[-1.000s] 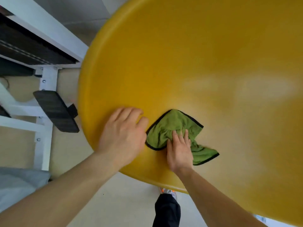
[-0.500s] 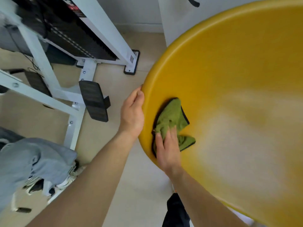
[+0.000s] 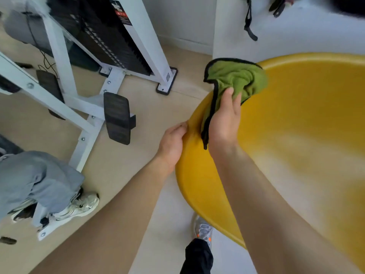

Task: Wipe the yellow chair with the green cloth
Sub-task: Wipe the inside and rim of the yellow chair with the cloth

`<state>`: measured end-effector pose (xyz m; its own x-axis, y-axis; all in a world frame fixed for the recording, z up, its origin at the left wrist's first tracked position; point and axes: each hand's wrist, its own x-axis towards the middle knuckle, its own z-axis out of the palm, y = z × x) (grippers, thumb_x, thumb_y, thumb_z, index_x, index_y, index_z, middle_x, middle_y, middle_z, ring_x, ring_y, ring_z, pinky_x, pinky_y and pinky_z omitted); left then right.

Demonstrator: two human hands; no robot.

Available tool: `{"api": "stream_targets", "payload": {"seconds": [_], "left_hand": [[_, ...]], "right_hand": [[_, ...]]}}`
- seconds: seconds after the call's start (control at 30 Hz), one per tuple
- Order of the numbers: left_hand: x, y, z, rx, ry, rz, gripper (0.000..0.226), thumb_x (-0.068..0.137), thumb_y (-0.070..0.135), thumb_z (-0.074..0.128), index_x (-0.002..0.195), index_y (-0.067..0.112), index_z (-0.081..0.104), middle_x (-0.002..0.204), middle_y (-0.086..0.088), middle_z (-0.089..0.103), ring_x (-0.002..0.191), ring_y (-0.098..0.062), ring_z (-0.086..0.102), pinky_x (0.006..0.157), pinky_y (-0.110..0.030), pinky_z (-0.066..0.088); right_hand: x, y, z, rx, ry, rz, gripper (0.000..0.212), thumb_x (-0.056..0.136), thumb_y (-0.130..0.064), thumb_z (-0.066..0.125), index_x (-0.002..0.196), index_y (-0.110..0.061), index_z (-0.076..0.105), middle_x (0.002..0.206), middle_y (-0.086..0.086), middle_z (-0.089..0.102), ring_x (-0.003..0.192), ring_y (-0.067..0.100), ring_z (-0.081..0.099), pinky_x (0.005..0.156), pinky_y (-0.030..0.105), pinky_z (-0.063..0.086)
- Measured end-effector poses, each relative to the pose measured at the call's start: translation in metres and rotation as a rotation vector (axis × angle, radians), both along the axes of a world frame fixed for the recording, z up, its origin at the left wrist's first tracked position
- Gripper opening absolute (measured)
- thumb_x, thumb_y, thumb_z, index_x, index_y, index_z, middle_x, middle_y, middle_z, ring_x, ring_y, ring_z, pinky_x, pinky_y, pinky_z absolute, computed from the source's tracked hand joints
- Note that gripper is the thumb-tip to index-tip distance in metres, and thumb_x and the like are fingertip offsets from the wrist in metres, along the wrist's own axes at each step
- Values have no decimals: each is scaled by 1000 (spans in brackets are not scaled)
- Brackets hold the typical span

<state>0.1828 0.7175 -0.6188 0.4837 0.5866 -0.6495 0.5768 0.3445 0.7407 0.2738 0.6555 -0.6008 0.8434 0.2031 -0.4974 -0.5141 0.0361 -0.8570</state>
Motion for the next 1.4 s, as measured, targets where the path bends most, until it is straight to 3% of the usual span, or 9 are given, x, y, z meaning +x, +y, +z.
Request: {"api": "stream_targets", "payload": {"seconds": [0.17,0.3,0.4,0.5,0.63,0.77,0.97,1.2,1.4], "left_hand": [[16,11,-1,163,164,-51,42,99,39,41,70,22,66,72,0,65,81,-25,62,72,-36,46],[60,22,7,277,117,8,39,98,33,40,94,16,75,99,-9,72,97,-28,64,91,-44,51],[90,23,12,387,49,-38,33,98,30,40,84,20,69,87,-1,69,89,-21,63,77,-37,49],[115,10,16,540,-13,-235,31,101,38,39,87,26,64,82,9,66,78,-7,59,64,-31,43],[152,-9,19,696,10,-461,36,98,43,43,131,37,57,120,10,68,103,-16,63,86,-36,52],[150,-13,14,791,17,-466,35,104,37,43,136,27,50,130,6,65,107,-21,65,93,-43,52],[140,-10,14,684,-74,-175,54,95,51,32,139,24,48,143,-3,55,128,-23,50,103,-37,40],[149,-29,4,1160,49,-649,50,97,44,41,146,35,33,145,1,51,119,-26,57,93,-43,50],[146,-37,-7,1325,139,-560,60,92,38,47,146,15,36,150,-14,43,131,-33,47,105,-45,42]], "right_hand": [[29,-1,-26,-676,-739,474,52,101,-40,46,147,-16,46,167,17,10,150,46,-10,122,56,3],[34,-30,-47,-819,-1264,706,44,97,-45,53,132,-17,60,152,17,45,148,50,14,119,62,15],[77,-37,-47,-911,-1504,828,48,95,-55,48,131,-24,56,137,11,58,138,41,38,118,64,16],[126,-52,-42,-1019,-1532,814,52,94,-56,45,134,-23,54,129,11,59,124,39,48,118,61,19],[186,-96,-39,-1241,-1384,645,53,97,-54,40,133,-18,51,120,16,57,117,41,49,114,58,27],[197,-102,-28,-1356,-1114,490,48,95,-49,42,125,-14,54,116,19,58,116,41,49,109,58,30],[110,-17,-26,-945,-1400,817,37,90,-40,49,114,-17,66,105,6,64,103,36,55,107,52,34],[191,-113,-42,-1166,-1449,850,54,102,-57,36,148,-28,41,154,15,41,139,40,38,120,53,19],[144,-86,-74,-1042,-1210,482,54,106,-44,33,154,-19,33,167,16,8,152,45,3,123,56,8]]}}
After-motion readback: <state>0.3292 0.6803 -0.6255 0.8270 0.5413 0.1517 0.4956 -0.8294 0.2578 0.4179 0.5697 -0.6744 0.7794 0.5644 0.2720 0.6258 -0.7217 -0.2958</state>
